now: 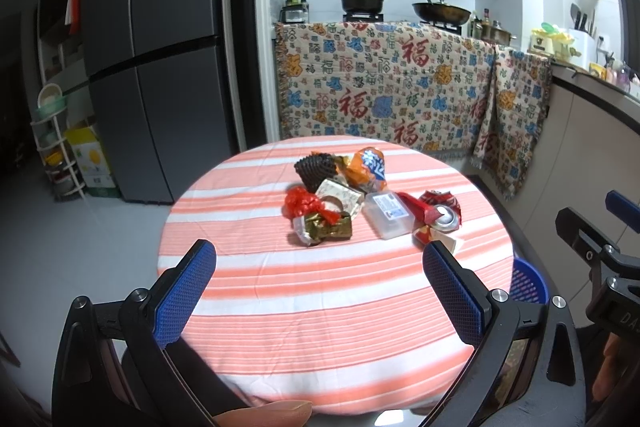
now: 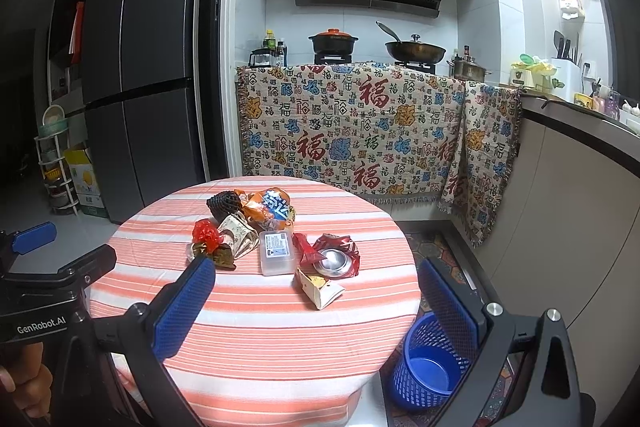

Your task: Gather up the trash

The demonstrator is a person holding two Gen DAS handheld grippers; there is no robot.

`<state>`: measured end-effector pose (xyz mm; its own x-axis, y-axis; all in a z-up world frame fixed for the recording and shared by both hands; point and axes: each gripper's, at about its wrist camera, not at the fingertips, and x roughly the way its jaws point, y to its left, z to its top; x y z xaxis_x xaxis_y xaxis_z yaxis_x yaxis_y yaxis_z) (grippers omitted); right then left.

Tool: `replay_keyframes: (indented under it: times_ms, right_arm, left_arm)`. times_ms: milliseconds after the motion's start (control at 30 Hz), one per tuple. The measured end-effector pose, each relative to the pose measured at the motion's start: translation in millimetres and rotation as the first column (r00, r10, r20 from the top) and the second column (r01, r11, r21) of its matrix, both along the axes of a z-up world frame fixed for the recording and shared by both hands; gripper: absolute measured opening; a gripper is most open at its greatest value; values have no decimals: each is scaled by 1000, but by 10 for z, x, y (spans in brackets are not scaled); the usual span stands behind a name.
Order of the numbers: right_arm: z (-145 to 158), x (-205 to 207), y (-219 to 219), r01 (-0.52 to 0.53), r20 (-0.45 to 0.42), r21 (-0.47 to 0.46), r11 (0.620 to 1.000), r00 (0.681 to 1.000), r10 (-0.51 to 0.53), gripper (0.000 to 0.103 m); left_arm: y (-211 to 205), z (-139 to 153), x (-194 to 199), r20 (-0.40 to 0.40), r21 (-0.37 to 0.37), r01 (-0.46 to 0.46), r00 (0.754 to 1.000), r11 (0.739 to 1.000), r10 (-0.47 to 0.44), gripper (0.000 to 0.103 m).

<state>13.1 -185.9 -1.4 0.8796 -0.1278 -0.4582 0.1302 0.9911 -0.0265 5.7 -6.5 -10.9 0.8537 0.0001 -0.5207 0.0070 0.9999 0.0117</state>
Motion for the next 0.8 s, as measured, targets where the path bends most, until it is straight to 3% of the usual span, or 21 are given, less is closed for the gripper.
replay_keyframes:
  times_ms: [800]
  right_arm:
    - [-25,20,16,-2,-4,6,1000,1000,2,103]
  left_arm:
    - [-5,5,9,0,1,1,1000,1000,-1,103]
